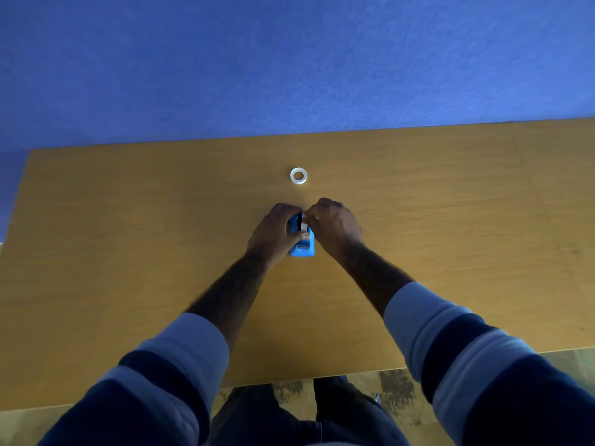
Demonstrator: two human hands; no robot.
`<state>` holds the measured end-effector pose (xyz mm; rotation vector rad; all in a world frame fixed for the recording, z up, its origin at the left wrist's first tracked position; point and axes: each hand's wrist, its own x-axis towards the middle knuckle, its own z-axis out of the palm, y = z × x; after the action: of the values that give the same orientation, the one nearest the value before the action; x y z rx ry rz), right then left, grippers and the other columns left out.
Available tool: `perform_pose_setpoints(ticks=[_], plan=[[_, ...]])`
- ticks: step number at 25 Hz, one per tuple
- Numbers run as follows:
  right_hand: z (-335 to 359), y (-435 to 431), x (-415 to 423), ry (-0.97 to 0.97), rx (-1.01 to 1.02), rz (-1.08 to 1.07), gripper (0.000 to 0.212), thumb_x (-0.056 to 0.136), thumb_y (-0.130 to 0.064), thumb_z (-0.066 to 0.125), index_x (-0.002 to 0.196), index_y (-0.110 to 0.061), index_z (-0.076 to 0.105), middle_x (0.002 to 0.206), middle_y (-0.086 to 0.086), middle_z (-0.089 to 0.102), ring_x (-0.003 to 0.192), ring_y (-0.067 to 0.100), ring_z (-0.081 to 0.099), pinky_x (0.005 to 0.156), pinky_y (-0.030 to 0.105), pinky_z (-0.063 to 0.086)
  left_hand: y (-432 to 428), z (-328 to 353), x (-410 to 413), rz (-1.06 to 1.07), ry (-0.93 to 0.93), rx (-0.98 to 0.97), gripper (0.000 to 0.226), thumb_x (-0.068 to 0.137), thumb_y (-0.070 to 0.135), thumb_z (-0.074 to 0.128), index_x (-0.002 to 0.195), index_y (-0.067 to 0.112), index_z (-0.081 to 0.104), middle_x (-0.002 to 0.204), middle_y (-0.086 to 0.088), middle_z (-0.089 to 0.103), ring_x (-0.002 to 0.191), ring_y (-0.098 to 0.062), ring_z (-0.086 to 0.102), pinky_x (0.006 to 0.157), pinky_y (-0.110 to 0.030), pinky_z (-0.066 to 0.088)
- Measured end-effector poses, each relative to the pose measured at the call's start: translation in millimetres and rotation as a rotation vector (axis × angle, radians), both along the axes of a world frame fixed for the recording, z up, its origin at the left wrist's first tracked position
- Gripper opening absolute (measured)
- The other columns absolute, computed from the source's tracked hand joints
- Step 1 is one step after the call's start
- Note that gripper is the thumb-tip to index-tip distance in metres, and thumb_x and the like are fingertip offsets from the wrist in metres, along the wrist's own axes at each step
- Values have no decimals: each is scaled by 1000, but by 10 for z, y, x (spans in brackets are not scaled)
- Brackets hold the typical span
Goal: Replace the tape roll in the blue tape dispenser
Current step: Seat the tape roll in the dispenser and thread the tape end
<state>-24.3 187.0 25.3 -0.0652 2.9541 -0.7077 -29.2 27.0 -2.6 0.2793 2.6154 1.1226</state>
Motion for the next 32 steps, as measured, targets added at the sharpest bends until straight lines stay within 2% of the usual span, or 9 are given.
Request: perform_pose_setpoints(ticks=[4, 7, 9, 13, 17, 19, 25, 29, 32], plan=[[36, -11, -104, -33, -9, -23, 19, 97, -25, 62, 96, -9, 72, 90, 4, 66, 74, 16, 58, 58, 28, 44, 8, 8, -3, 5, -9, 12, 45, 80, 27, 81, 120, 25, 62, 119, 8, 58, 102, -10, 58, 87, -33, 51], [20, -31, -147, -48, -16, -55, 16, 96, -23, 62, 92, -9, 69, 87, 3, 65, 69, 14, 54, 51, 22, 32, 12, 21, -6, 2, 0, 10, 44, 80, 28, 82, 119, 24, 62, 118, 8, 59, 101, -9, 58, 84, -29, 49], [21, -41, -171, -61, -24, -67, 16, 96, -23, 61, 92, -9, 69, 89, 5, 66, 70, 15, 54, 50, 22, 31, 15, 23, -12, -3, -5, 3, 45, 80, 27, 83, 119, 23, 62, 118, 7, 58, 101, -10, 59, 84, -29, 48], [24, 2, -76, -39, -54, 9, 19, 93, -26, 65, 100, -9, 71, 96, 5, 64, 83, 19, 59, 61, 28, 43, 3, 33, -52, 2, -37, 30, 39, 79, 26, 80, 115, 25, 65, 115, 9, 58, 100, -10, 59, 90, -37, 52], [-25, 59, 76, -27, -141, 15, 19, 93, -22, 65, 107, -11, 72, 99, 4, 64, 86, 17, 60, 65, 27, 44, -7, 34, -70, -24, -43, 36, 39, 81, 29, 79, 117, 25, 66, 117, 7, 59, 102, -11, 61, 92, -41, 54], [-27, 43, 37, -45, -172, -15, 19, 93, -21, 64, 106, -10, 73, 97, 4, 65, 84, 18, 61, 65, 29, 47, -14, 19, -74, -26, -51, 39, 43, 80, 28, 81, 120, 23, 66, 119, 5, 59, 104, -13, 61, 94, -42, 54], [-25, 68, -119, -132, -169, -31, 20, 92, -28, 68, 105, -14, 74, 95, -3, 63, 83, 14, 58, 63, 26, 41, -16, -5, -90, -19, -50, 31, 46, 78, 31, 83, 120, 24, 67, 120, 5, 59, 105, -12, 61, 95, -42, 52], [-12, 66, -152, -168, -226, -70, 16, 89, -27, 70, 98, -14, 74, 94, -1, 68, 85, 15, 63, 68, 31, 52, -20, 5, -96, -30, -51, 19, 48, 79, 31, 82, 123, 20, 67, 122, 3, 60, 107, -14, 60, 96, -42, 51], [-5, 73, -173, -220, -306, -137, 11, 86, -26, 73, 92, -16, 73, 89, -2, 69, 82, 15, 64, 67, 32, 52, -15, 8, -63, -28, -38, 14, 46, 81, 32, 80, 124, 22, 65, 122, 4, 59, 106, -12, 59, 93, -39, 51]])
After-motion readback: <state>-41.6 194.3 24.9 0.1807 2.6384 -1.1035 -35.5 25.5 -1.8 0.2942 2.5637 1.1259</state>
